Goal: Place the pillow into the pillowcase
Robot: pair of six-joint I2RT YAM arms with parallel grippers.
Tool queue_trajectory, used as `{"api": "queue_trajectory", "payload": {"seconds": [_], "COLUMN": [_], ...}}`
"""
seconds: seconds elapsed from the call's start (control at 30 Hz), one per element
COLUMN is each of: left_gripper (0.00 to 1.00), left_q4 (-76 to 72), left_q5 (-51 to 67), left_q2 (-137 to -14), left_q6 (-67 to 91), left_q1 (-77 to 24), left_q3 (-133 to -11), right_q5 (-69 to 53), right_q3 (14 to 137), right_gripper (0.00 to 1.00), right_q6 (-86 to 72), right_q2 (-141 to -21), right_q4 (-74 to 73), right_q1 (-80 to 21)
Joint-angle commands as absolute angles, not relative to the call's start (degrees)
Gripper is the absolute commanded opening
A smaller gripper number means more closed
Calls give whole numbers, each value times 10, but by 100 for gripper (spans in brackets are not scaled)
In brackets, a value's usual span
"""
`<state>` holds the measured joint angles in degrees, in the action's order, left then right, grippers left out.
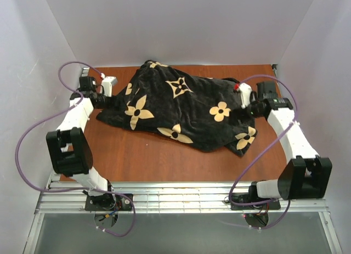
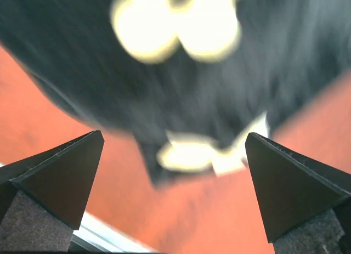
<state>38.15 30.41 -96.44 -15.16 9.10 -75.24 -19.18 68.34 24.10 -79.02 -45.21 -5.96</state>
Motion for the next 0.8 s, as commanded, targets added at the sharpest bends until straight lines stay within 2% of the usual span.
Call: {"api": "queue_trajectory", "payload": {"seconds": [0.0,0.03,0.13,0.3,0.5,0.67,0.77], "left_gripper": [94,97,97,98,98,98,98], "left_q4": [382,368,359,320,304,285,286], "left_q5": [279,272,258,216,144,156,160], "left_q2": [-902,-896,-910,-965,-1033,-1052,-1061], "left_q6": [-243,-258,-277,-272,-255,-249,-243], "left_q1": [77,78,80,80,80,80,80], "left_q3": [-684,-666,-667,-682,-707,-698,-694], "right_q5": [-78,-60,-4,57,35,-16,-27], "right_q3": [589,561,489,470,486,513,506], "right_gripper": [99,99,99,99,99,99,85], "right_q6": [326,337,334,288,287,276,286], "right_q2": [-743,-730,-708,-743,-814,-896,-948], "right_q4": [-526,-522,-500,-441,-440,-411,-404], "right_q1": [-34,-27,-21,-20,-15,-16,-16]}}
